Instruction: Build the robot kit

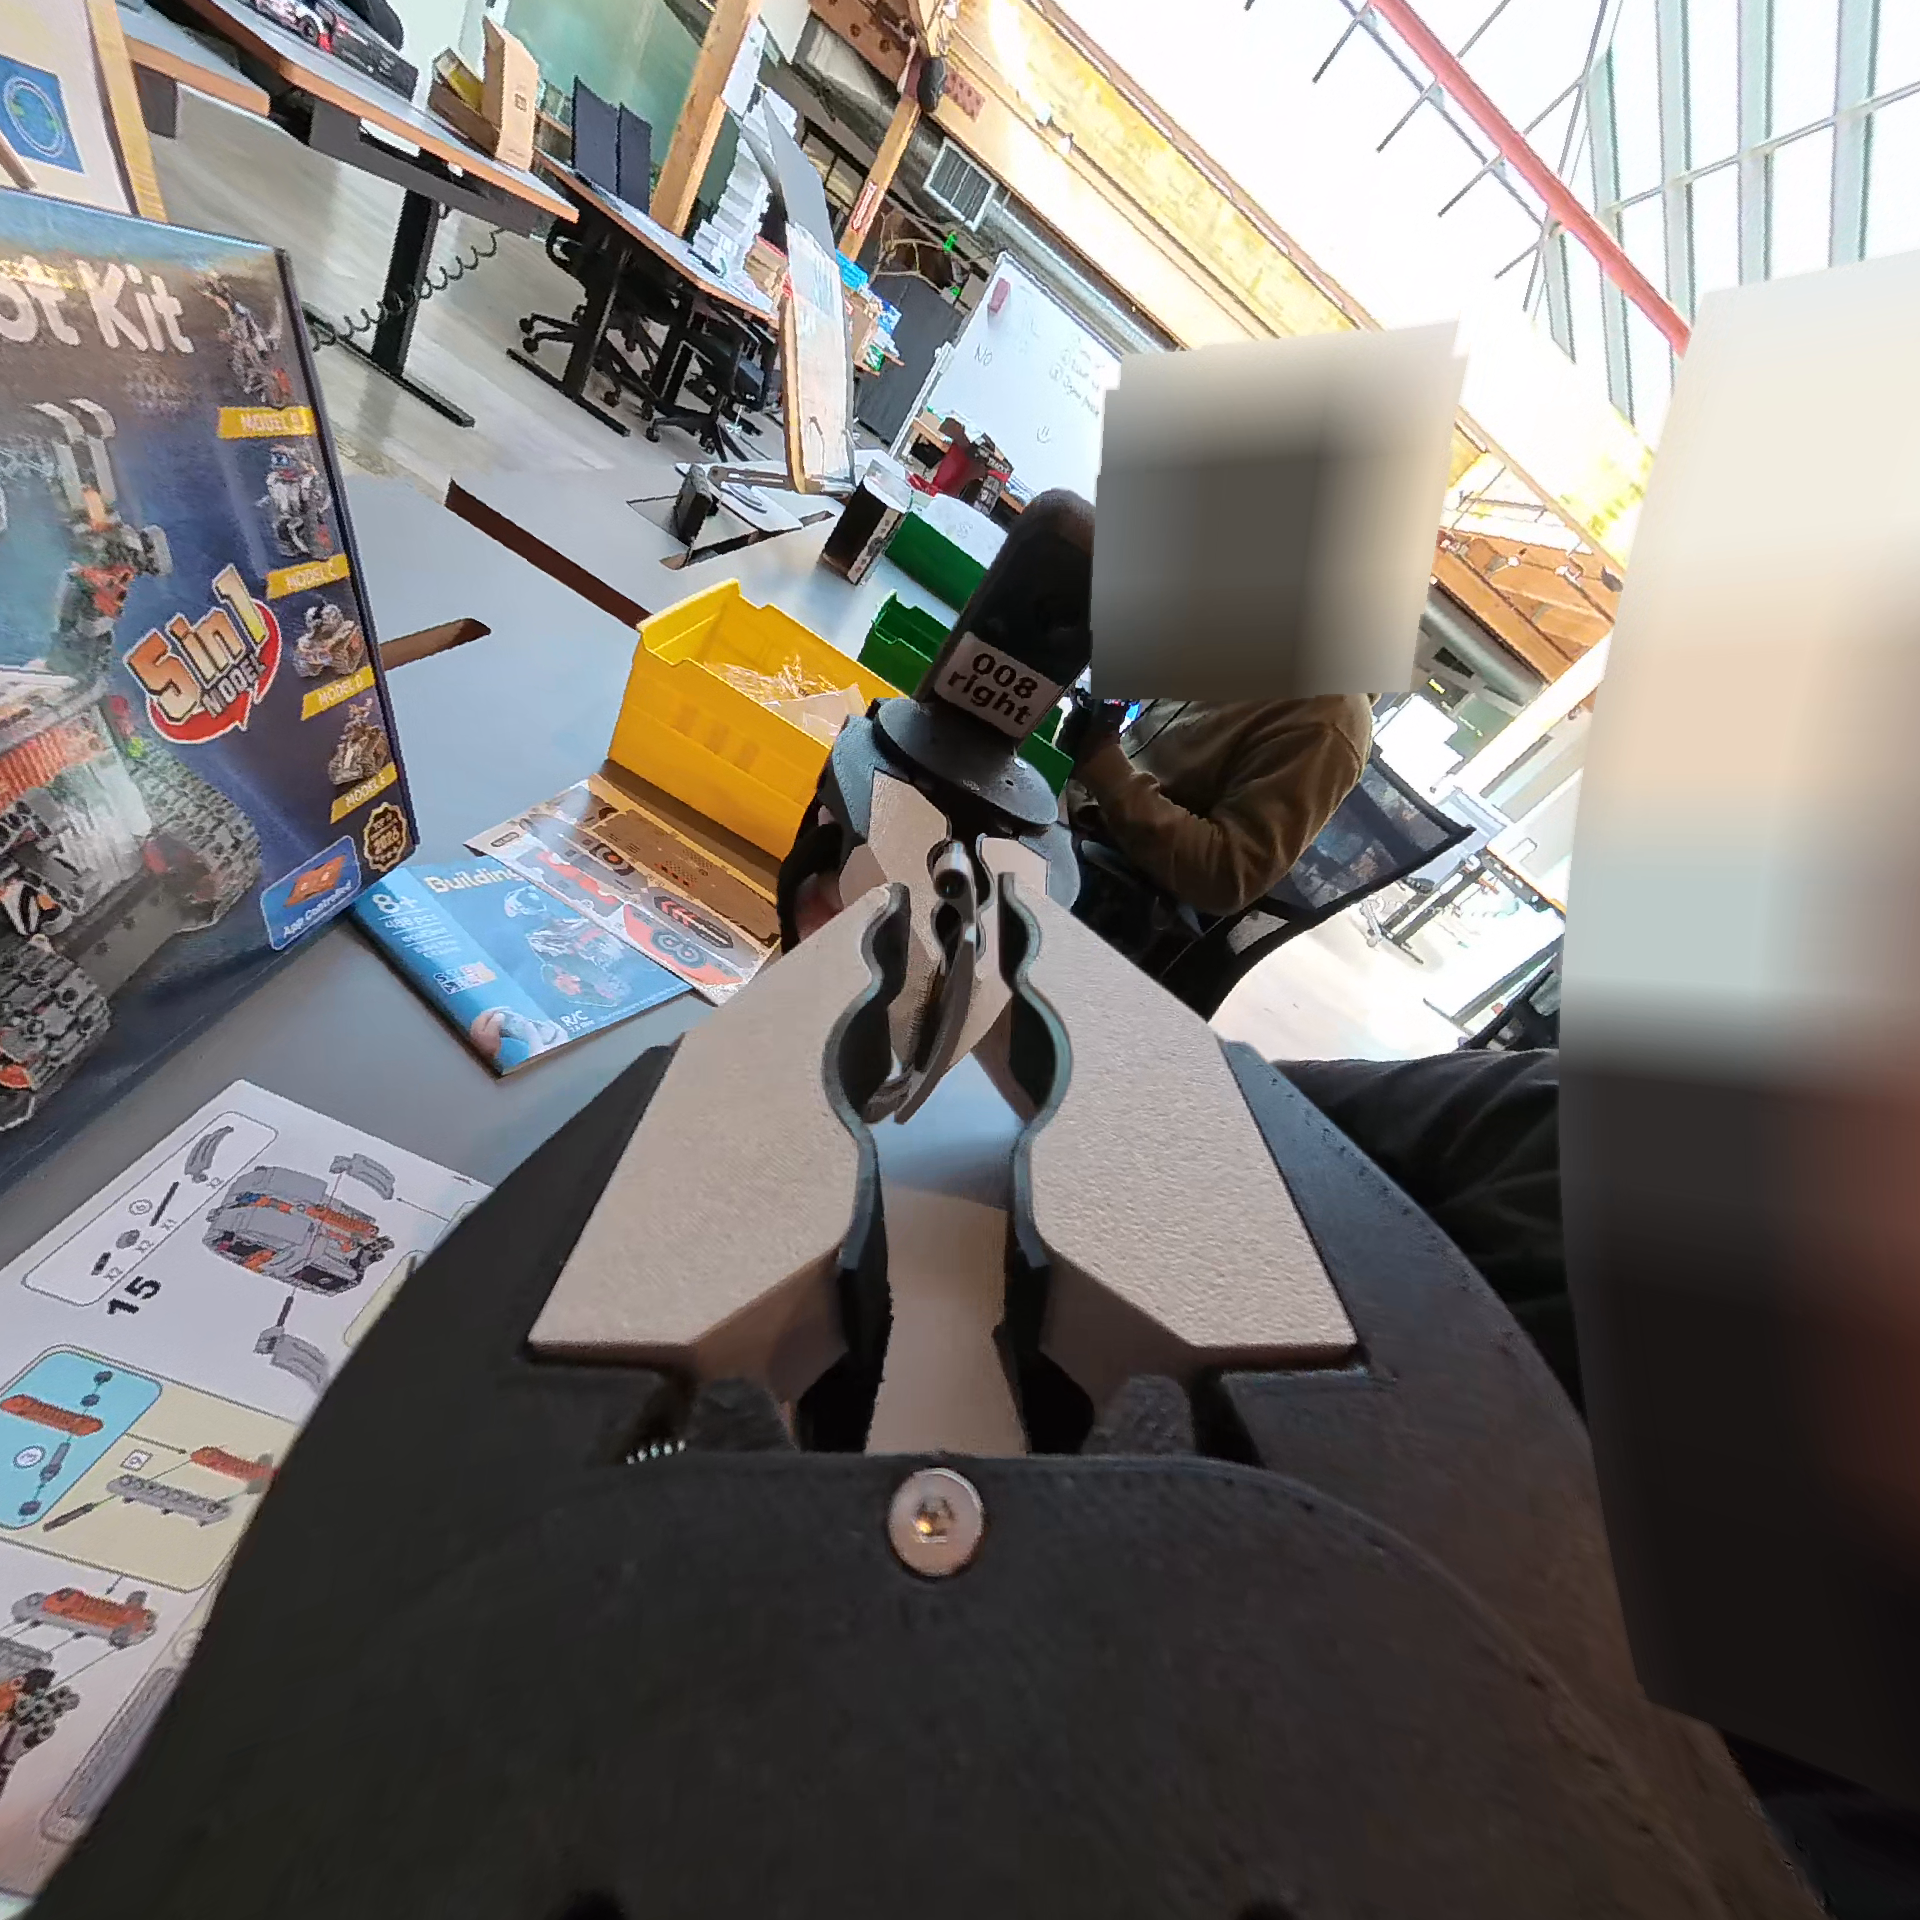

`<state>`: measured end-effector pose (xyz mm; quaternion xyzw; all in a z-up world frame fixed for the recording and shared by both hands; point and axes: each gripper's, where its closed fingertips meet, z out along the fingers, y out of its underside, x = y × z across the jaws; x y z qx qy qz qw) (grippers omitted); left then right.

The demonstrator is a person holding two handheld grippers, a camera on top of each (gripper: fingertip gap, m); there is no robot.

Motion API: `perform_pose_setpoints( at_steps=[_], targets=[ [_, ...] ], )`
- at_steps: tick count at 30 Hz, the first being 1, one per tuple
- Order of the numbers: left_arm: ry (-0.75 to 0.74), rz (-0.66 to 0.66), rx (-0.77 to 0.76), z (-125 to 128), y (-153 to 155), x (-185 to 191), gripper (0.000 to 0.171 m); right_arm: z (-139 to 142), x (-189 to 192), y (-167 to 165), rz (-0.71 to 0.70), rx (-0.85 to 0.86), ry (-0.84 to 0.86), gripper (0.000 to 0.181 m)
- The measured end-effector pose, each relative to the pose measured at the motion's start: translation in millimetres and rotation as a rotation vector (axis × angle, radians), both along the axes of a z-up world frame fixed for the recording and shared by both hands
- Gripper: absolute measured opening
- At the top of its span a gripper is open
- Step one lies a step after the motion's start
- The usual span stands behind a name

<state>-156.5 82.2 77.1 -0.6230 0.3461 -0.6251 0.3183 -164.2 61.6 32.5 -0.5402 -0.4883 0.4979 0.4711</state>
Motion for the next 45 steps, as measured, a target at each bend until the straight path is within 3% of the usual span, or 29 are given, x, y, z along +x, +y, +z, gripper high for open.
perform_pose_setpoints(
  at_steps=[13, 17, 20, 22, 27, 30, 32, 36, 39, 45],
  targets=[
    [0.015, -0.025, -0.019, -6.8, -1.8, 7.8, 0.022, -2.7, -0.8, 0.9, 0.003, -0.006, -0.003, 0.001],
    [0.024, -0.049, -0.009, -8.5, -5.7, 9.2, 0.011, -3.7, -1.0, 0.7, 0.007, -0.004, -0.006, 0.001],
    [0.032, -0.06, -0.008, -10.2, -7.4, 10.3, 0.016, -5.8, -1.6, 0.3, 0.013, -0.007, -0.013, 0.001],
    [0.038, -0.072, -0.006, -11.2, -9.3, 10.1, 0.004, -6.8, -2.1, -1.8, 0.026, -0.002, -0.018, 0.001],
    [0.077, -0.09, 0.023, -13.1, -14.8, 10.4, 0.004, -9.5, -4.0, -4.7, 0.03, 0.035, -0.036, 0.001],
    [0.113, -0.063, 0.038, -15.5, -12.5, 8.2, 0.004, -12.9, 0.5, -9.4, 0.056, 0.051, -0.066, 0.024],
    [0.12, -0.047, 0.045, -15.6, -10.4, 5.5, 0.004, -28.2, 9.0, -8.4, 0.059, 0.084, -0.145, 0.03],
    [0.098, -0.031, 0.031, -11.2, -7.6, -0.9, 0.004, -120.9, 44.4, 3.0, 0.062, 0.121, -0.561, 0.019],
    [0.093, -0.027, 0.026, -10.6, -6.3, -4.2, 0.004, -170.0, 61.7, 7.2, 0.068, 0.018, -0.712, 0.018],
    [0.094, -0.03, 0.022, -11.0, -6.7, -4.6, 0.004, -206.7, 70.7, 4.4, 0.095, -0.054, -0.8, 0.016]
  ],
)
